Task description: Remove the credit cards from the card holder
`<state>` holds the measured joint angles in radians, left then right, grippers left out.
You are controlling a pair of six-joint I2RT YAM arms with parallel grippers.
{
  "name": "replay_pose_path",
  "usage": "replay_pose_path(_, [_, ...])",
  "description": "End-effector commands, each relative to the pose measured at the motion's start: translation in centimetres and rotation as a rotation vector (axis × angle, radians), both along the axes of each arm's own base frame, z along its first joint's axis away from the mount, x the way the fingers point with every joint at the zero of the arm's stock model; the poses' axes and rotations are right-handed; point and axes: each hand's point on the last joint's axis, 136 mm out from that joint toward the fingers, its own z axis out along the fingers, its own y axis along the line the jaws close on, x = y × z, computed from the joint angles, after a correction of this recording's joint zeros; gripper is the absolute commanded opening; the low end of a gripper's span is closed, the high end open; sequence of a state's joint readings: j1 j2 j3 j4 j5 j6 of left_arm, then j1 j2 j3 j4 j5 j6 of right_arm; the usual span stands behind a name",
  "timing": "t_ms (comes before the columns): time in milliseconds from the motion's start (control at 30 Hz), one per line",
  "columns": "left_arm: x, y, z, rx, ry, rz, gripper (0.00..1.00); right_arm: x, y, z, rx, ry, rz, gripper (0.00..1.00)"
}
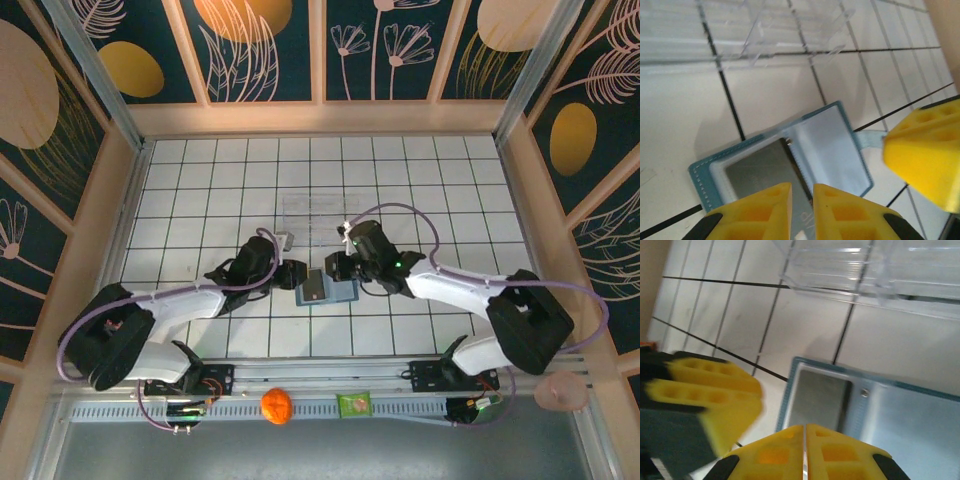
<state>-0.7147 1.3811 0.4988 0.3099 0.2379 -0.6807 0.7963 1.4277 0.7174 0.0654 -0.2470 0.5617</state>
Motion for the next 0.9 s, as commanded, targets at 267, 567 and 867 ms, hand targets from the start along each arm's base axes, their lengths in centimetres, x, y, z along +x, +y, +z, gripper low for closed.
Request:
replay_pose_path(267, [-0.8,0.9,-3.3,0.108,0.048,0.001,0.26,-0.5,0.7,-4.7,0.004,0.196,-0.022,0.22])
replay_pose_path(567, [-0.5,1.3,-5.0,0.163,0.07,0.011,0.23,0.0,-0.2,-5.4,-0.018,0.213,-0.065,0.25])
replay_pose_path(867, [-0.5,1.7,-5.7,0.184,0.076,0.02,0.2,-0.5,0.1,-6.6,-0.037,0.249,-0.049,0.25])
